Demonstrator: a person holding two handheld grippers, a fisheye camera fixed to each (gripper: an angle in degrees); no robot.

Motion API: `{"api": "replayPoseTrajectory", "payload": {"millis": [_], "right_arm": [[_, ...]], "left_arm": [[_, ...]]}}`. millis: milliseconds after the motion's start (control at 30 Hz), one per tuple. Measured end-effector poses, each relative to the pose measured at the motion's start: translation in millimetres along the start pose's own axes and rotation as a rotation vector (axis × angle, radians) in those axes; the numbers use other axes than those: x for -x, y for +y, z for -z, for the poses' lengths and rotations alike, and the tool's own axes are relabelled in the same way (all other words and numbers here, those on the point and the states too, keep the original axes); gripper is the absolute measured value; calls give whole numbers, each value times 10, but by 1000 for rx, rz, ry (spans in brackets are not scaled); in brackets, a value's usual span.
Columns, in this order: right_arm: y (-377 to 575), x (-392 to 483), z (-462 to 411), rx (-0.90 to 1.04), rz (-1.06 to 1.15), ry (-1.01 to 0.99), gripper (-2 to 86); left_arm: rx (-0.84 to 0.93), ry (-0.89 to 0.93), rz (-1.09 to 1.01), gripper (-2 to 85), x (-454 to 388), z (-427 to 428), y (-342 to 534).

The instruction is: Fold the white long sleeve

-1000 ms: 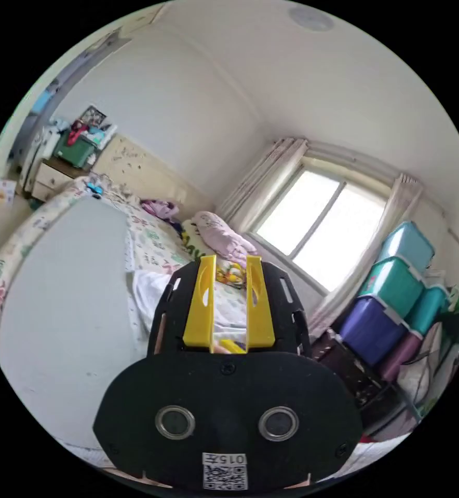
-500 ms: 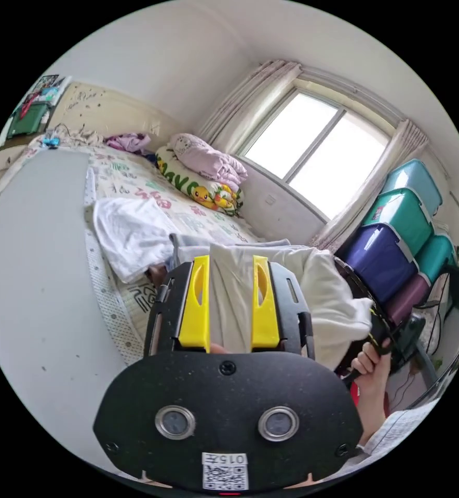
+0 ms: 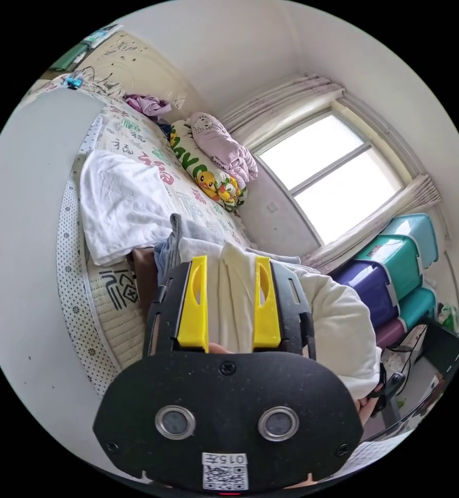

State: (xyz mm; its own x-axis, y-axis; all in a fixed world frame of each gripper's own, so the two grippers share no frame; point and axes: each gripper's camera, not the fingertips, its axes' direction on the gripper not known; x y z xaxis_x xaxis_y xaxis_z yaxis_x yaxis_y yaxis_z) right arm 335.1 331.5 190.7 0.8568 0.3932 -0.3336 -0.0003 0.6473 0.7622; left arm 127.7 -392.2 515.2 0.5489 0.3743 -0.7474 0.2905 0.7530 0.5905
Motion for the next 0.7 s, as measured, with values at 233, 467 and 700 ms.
{"api": "replayPoseTrajectory", "payload": {"millis": [233,467,700], "right_arm": [[-2,5,28,9,-9,-13,25],[-21,114,94,22,37,39,27],[-62,111,396,-38,-5,34,27]], "left_arm": [[53,29,16,121,47,-229,17],[54,64,22,36,-19,-328,107],[34,99,-32,14,-273,-37,81]]}}
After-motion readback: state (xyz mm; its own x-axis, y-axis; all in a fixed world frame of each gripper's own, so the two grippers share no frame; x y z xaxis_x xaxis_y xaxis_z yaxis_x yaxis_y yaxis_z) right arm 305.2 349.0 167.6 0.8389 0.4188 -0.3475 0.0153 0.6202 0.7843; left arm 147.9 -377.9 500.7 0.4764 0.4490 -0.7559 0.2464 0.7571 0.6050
